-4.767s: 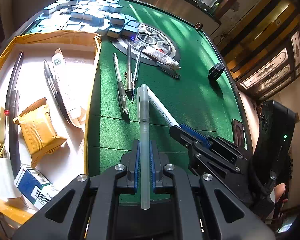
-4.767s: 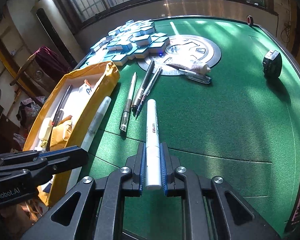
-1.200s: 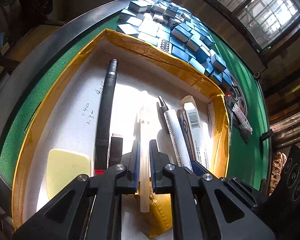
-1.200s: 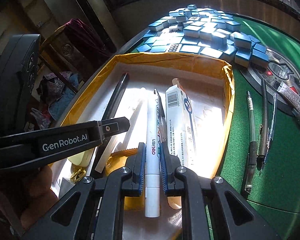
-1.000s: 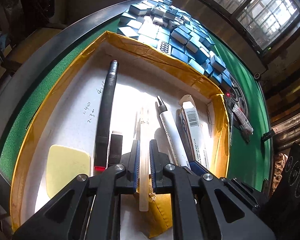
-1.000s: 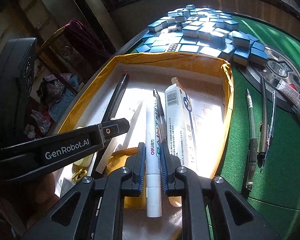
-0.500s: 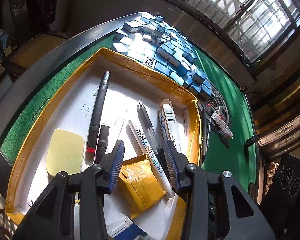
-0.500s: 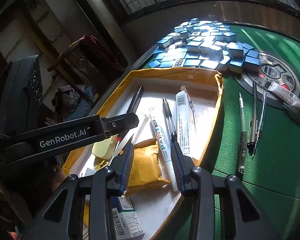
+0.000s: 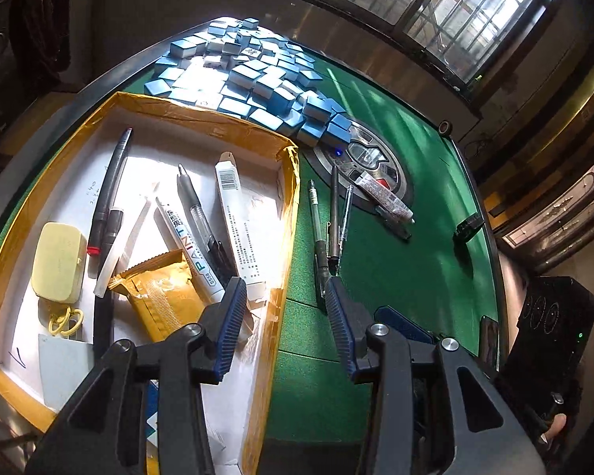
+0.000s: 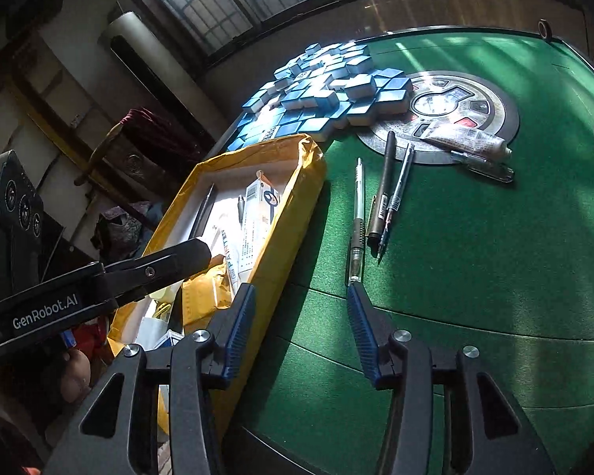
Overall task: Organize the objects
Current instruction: 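Move both tools back toward the remaining pens on the felt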
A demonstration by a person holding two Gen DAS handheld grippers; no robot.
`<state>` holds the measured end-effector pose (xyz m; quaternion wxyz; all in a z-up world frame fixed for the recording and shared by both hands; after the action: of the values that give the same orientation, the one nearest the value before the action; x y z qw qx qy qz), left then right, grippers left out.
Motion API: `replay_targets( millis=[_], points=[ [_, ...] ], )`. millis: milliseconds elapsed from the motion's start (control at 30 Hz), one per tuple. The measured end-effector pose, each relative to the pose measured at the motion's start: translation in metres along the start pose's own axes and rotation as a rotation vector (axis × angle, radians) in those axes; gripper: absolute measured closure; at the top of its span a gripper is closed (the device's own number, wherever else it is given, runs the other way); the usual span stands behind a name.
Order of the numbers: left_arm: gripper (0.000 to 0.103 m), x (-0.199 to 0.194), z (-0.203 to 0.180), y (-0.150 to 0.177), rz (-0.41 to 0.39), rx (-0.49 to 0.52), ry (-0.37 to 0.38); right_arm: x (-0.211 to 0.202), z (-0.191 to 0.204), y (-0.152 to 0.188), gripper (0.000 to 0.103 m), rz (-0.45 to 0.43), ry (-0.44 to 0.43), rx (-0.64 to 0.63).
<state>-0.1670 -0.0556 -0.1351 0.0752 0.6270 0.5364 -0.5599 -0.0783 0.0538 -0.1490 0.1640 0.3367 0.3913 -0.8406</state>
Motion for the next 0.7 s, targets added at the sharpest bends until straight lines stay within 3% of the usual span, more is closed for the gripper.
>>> replay_targets(
  millis=[333, 700],
  points=[
    [0.064, 0.015, -0.043, 0.023, 0.059, 0.095, -0.015, -0.010, -0.046, 0.010, 0.059, 0.017, 0.056, 0.092],
    [0.064, 0.027, -0.052, 0.036, 0.102, 0.132, -0.040, -0.014, -0.082, 0.017, 0.059, 0.029, 0.142, 0.169]
  ],
)
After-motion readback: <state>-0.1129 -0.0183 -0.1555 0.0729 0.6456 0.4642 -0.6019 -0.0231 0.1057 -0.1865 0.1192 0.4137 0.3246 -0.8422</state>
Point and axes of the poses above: each gripper's, at about its wrist camera, not at the fingertips, and x roughly the way its jaws point, z to its left, y to its underside, the point moved 6 cm from there along x, roughly the way its jaws point, and after that the axes turned 2 degrees about -z, right-handed, at the moved point
